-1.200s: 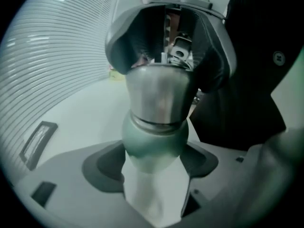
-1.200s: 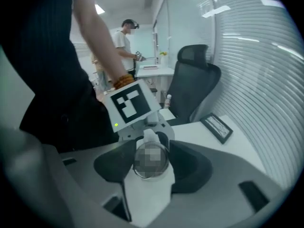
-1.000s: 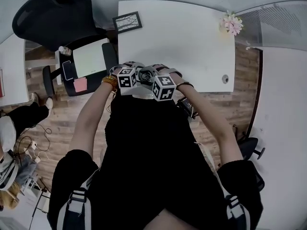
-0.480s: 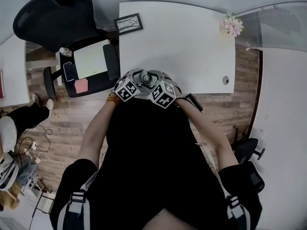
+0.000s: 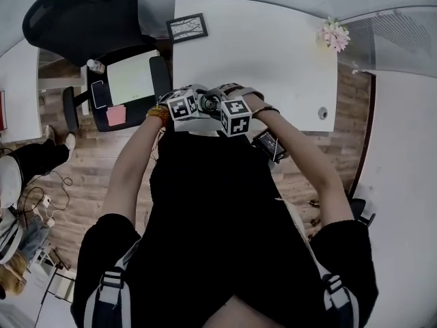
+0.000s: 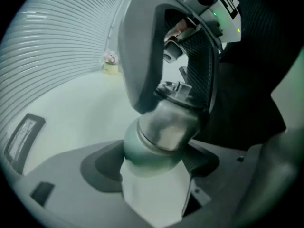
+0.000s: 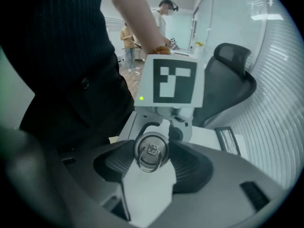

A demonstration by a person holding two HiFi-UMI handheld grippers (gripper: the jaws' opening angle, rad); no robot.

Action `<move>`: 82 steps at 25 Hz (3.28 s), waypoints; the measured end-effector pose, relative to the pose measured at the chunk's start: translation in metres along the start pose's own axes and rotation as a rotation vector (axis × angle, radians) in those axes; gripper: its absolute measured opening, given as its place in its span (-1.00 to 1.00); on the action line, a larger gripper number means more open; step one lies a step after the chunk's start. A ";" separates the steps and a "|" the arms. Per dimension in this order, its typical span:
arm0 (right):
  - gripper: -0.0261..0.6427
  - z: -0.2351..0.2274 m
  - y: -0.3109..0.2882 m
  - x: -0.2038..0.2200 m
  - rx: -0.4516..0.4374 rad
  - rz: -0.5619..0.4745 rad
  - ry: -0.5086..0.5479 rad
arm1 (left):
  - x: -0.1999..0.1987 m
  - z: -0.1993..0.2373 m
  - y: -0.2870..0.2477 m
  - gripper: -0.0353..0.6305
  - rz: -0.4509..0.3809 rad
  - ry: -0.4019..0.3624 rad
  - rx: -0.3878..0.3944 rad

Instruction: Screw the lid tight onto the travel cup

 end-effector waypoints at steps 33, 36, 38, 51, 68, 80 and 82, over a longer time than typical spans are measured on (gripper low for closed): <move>-0.15 0.001 -0.003 -0.008 0.077 -0.080 -0.107 | 0.002 0.001 0.002 0.28 0.096 -0.172 0.084; -0.05 -0.002 0.006 -0.004 0.110 -0.162 -0.316 | 0.012 -0.002 0.007 0.41 -0.006 -0.006 -0.085; -0.05 -0.005 0.010 -0.006 0.131 -0.226 -0.457 | 0.022 -0.008 0.010 0.41 -0.048 0.104 -0.182; -0.18 0.000 -0.002 -0.008 0.029 -0.187 -0.317 | 0.013 -0.011 0.004 0.26 -0.059 0.094 -0.118; -0.09 0.001 0.004 -0.002 0.057 -0.209 -0.390 | 0.021 -0.017 0.012 0.39 -0.127 0.233 -0.305; -0.18 -0.005 -0.005 -0.013 -0.087 -0.093 0.000 | 0.014 -0.009 0.012 0.24 0.067 0.005 -0.009; -0.18 -0.006 -0.004 -0.013 -0.109 -0.085 0.010 | 0.010 -0.006 0.011 0.24 0.109 -0.054 0.063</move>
Point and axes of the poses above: the fingertips, and each gripper's own axes: y backward along the fingers, z to its left, x out of its underside, the point moved 6 cm from there along y, backward along the fingers, and after that the axes turned 9 degrees about -y, right-handed, at the moved point
